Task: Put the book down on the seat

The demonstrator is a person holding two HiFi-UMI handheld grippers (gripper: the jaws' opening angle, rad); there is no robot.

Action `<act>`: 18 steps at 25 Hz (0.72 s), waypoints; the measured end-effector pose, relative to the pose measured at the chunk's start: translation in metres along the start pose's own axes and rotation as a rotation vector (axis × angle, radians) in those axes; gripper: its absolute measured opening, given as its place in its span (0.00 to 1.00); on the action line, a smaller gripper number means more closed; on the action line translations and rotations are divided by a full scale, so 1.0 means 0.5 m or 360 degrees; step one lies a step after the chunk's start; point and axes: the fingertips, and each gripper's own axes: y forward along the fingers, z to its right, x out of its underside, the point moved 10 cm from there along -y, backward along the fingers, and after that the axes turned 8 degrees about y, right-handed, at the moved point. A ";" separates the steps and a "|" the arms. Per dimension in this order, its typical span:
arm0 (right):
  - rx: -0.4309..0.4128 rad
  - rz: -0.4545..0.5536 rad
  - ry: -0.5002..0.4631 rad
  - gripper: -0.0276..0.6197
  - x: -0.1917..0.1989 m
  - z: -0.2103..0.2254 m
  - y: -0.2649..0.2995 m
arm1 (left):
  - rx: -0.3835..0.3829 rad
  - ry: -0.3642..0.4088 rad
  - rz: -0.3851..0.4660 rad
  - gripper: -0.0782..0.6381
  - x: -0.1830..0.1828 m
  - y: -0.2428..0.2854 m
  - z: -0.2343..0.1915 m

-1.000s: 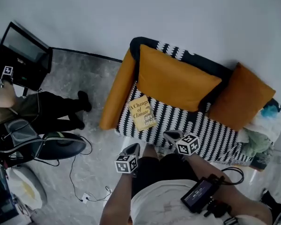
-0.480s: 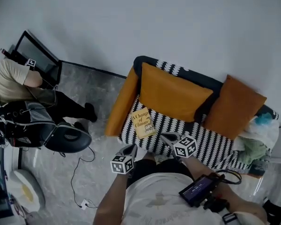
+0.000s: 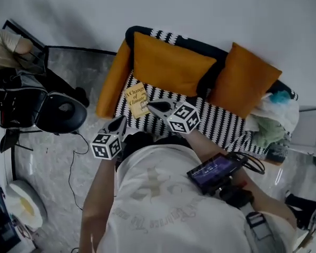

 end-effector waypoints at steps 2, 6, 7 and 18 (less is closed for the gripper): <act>-0.0025 0.0021 0.0001 0.07 -0.007 -0.016 -0.010 | -0.0016 0.0000 0.0023 0.13 -0.006 -0.002 0.002; -0.0045 0.0056 0.0014 0.07 0.002 -0.049 -0.048 | -0.0009 -0.0005 0.0042 0.13 0.002 -0.011 0.030; -0.0040 0.0057 0.0011 0.07 0.004 -0.053 -0.057 | -0.0004 -0.0010 0.0046 0.13 0.002 -0.012 0.037; -0.0028 0.0084 0.0050 0.07 0.018 -0.048 -0.087 | 0.0017 -0.0028 0.0064 0.13 0.003 -0.005 0.071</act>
